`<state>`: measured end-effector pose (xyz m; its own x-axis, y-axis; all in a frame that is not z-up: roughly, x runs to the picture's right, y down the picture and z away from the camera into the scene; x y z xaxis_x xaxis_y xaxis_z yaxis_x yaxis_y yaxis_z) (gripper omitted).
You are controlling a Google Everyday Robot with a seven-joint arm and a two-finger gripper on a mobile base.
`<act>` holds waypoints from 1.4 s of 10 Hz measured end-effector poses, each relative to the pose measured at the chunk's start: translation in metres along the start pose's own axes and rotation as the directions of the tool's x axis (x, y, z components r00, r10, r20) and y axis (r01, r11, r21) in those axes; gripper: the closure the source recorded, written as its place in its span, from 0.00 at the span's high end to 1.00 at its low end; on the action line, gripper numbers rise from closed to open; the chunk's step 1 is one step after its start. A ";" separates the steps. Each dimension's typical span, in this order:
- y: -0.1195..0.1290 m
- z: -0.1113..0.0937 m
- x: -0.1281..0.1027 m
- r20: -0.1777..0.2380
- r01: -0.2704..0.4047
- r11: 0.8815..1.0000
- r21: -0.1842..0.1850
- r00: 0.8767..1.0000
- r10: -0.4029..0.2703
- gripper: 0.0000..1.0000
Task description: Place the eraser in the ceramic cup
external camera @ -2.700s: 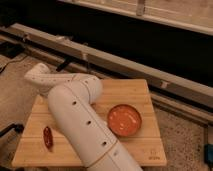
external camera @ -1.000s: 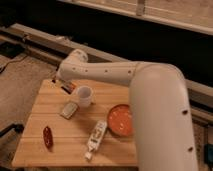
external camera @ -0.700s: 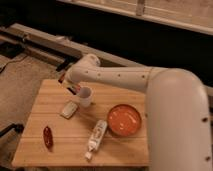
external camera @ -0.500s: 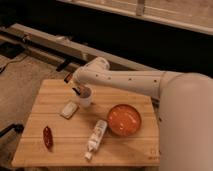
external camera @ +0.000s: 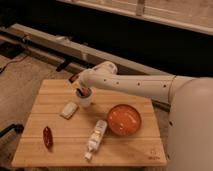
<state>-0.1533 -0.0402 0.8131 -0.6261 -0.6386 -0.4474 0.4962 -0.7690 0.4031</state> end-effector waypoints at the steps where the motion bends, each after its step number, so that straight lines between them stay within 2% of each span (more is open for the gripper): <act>1: 0.000 0.002 -0.001 -0.001 -0.001 1.000 0.001 1.000 0.001 0.26; 3: 0.000 0.006 -0.002 -0.006 0.001 1.000 -0.001 1.000 -0.001 0.48; 6: 0.001 0.012 -0.003 -0.007 0.004 1.000 0.000 1.000 -0.004 0.76; 7: 0.000 0.014 -0.002 -0.006 0.004 1.000 0.001 1.000 -0.004 0.80; 11: 0.000 0.015 -0.003 0.002 0.010 1.000 -0.001 1.000 -0.010 0.80; 12: -0.001 0.014 0.002 0.018 0.029 0.999 -0.018 0.999 -0.029 0.80; 13: -0.009 0.010 0.017 0.060 0.082 0.995 -0.050 0.995 -0.079 0.80; 14: -0.018 0.010 0.028 0.097 0.135 0.989 -0.062 0.987 -0.128 0.80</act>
<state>-0.1858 -0.0444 0.8010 -0.7401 -0.5286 -0.4158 0.4434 -0.8483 0.2893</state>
